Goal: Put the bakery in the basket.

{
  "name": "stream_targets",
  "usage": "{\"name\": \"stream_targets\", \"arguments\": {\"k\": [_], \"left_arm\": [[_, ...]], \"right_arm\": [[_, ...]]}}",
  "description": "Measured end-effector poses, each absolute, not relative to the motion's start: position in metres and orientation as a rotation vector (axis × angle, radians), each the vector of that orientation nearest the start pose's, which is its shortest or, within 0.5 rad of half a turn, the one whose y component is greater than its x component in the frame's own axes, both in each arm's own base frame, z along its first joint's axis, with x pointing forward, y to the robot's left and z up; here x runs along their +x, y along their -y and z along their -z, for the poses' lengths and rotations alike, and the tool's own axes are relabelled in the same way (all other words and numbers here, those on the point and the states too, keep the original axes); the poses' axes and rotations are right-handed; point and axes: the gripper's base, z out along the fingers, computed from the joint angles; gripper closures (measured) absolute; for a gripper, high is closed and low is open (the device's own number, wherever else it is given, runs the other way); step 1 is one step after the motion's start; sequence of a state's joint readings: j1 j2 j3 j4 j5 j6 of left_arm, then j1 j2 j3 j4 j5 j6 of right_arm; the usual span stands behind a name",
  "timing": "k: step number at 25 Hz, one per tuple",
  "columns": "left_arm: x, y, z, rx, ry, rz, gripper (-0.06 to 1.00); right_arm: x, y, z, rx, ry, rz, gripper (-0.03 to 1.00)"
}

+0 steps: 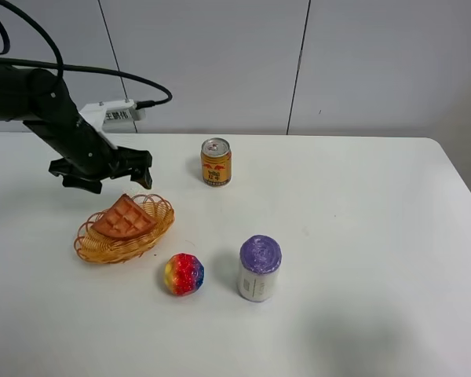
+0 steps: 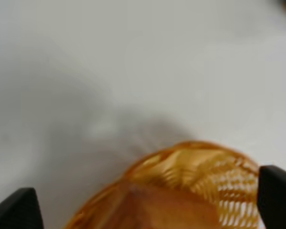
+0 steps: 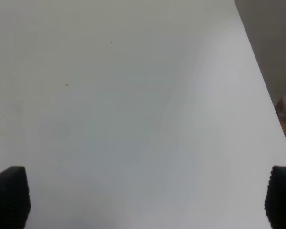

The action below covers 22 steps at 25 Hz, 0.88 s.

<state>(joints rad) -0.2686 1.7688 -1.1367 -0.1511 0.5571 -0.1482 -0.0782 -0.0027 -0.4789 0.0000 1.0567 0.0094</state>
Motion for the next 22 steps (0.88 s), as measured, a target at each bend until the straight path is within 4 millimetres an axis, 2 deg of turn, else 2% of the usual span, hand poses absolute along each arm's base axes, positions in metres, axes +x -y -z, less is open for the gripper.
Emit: {"name": "stream_targets", "arguments": {"k": [4,8,11,14,18,21,22], "left_arm": [[0.341,0.098,-0.256,0.071,-2.542,0.263,0.05],[0.321,0.083,-0.323,0.126,-2.407,0.186,0.05],[0.288,0.067,-0.374,0.147,-2.263,0.119,0.05],[0.248,0.045,-0.412,0.098,-2.166,0.086,0.05],[0.19,0.016,-0.434,0.021,-2.141,-0.014,0.05],[0.147,0.001,-0.428,-0.039,-2.12,-0.058,0.05],[0.134,-0.003,-0.421,-0.061,-2.123,-0.066,0.05]], "right_arm": [[-0.003,0.0,-0.272,0.09,-2.057,0.043,-0.03],[-0.003,0.0,-0.272,0.09,-2.057,0.043,-0.03],[-0.003,0.0,-0.272,0.09,-2.057,0.043,-0.03],[-0.003,0.0,-0.272,0.09,-2.057,0.043,-0.03],[-0.003,0.0,-0.272,0.09,-2.057,0.043,-0.03],[-0.003,0.0,-0.272,0.09,-2.057,0.043,-0.03],[-0.003,0.0,-0.272,0.09,-2.057,0.043,-0.03]]}}
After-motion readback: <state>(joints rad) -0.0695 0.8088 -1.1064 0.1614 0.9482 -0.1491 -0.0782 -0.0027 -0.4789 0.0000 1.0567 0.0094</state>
